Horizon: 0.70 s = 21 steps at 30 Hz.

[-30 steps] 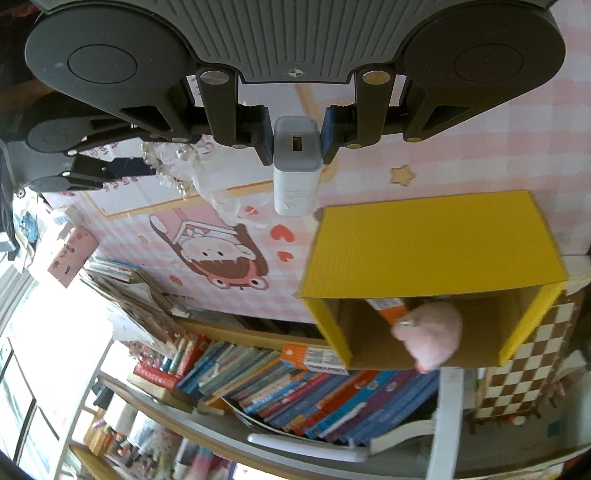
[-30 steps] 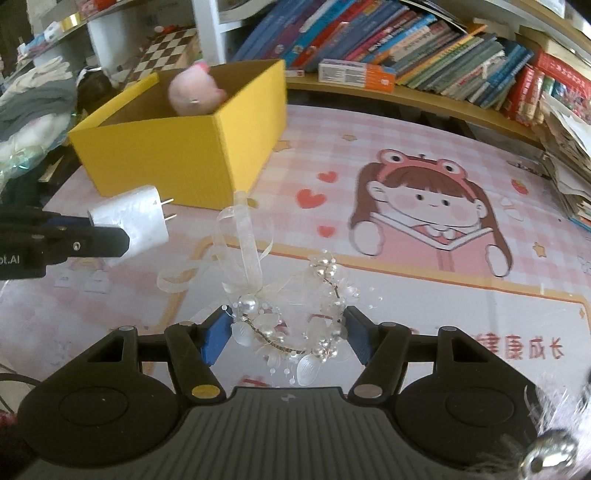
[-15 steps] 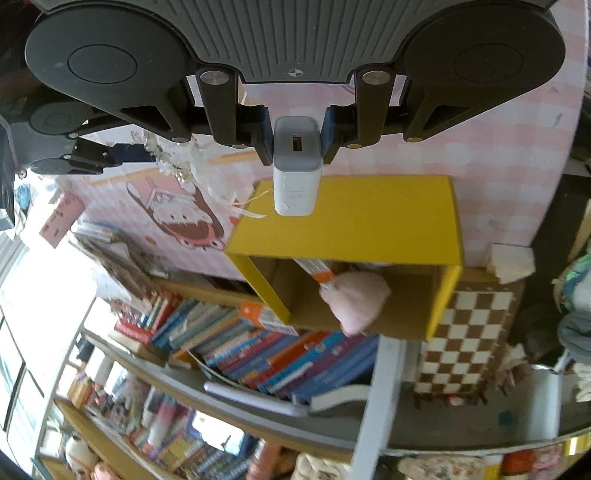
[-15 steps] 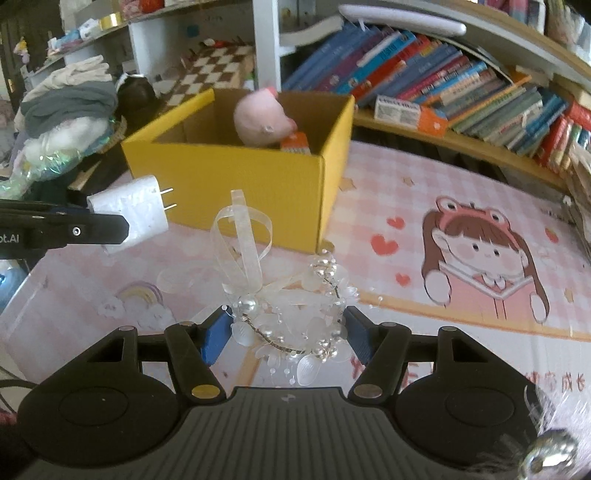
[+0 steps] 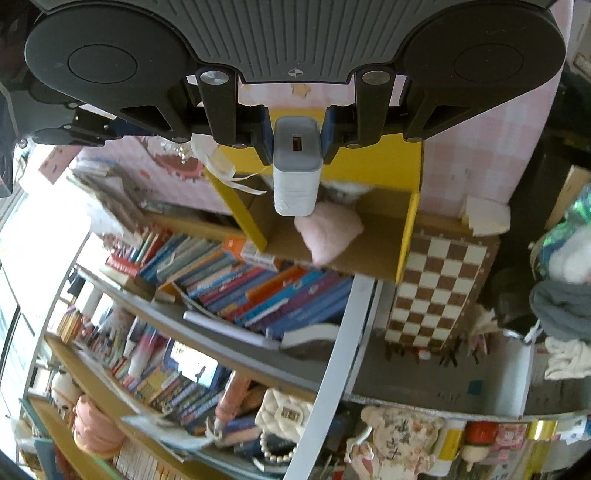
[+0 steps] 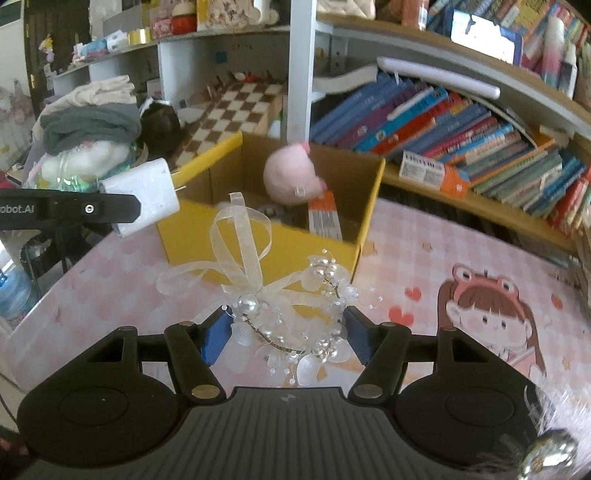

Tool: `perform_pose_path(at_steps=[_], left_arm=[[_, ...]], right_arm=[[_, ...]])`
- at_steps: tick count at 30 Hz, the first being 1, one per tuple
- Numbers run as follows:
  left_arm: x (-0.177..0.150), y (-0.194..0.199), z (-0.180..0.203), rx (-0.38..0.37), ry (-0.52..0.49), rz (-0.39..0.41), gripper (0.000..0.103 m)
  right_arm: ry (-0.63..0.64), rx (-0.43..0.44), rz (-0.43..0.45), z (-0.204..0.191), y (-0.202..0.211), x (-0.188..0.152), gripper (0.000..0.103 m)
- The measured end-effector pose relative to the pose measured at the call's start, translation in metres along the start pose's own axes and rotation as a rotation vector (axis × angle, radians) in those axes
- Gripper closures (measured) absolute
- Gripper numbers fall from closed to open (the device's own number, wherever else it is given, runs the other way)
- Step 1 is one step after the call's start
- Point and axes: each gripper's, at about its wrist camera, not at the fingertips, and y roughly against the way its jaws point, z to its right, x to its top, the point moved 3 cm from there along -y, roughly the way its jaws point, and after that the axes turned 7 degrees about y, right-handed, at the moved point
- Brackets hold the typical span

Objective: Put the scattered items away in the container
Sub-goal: 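Lift the white charger and pearl ornament and carry both toward the yellow box, then lower the charger and pearl ornament into the yellow box and open both tools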

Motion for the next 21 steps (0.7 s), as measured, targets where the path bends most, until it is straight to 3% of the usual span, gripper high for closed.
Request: perform_pose_path(at_steps=[12, 21], left_arm=[[0.039, -0.023, 0.001, -0.006, -0.027, 0.086, 0.079], [0.050, -0.057, -0.016, 0.037, -0.001, 0.070, 0.079]], right_arm=[[0.031, -0.049, 0.084, 0.022, -0.009, 0.049, 0.040], [0.049, -0.063, 0.094, 0.032, -0.039, 0.074, 0.040]])
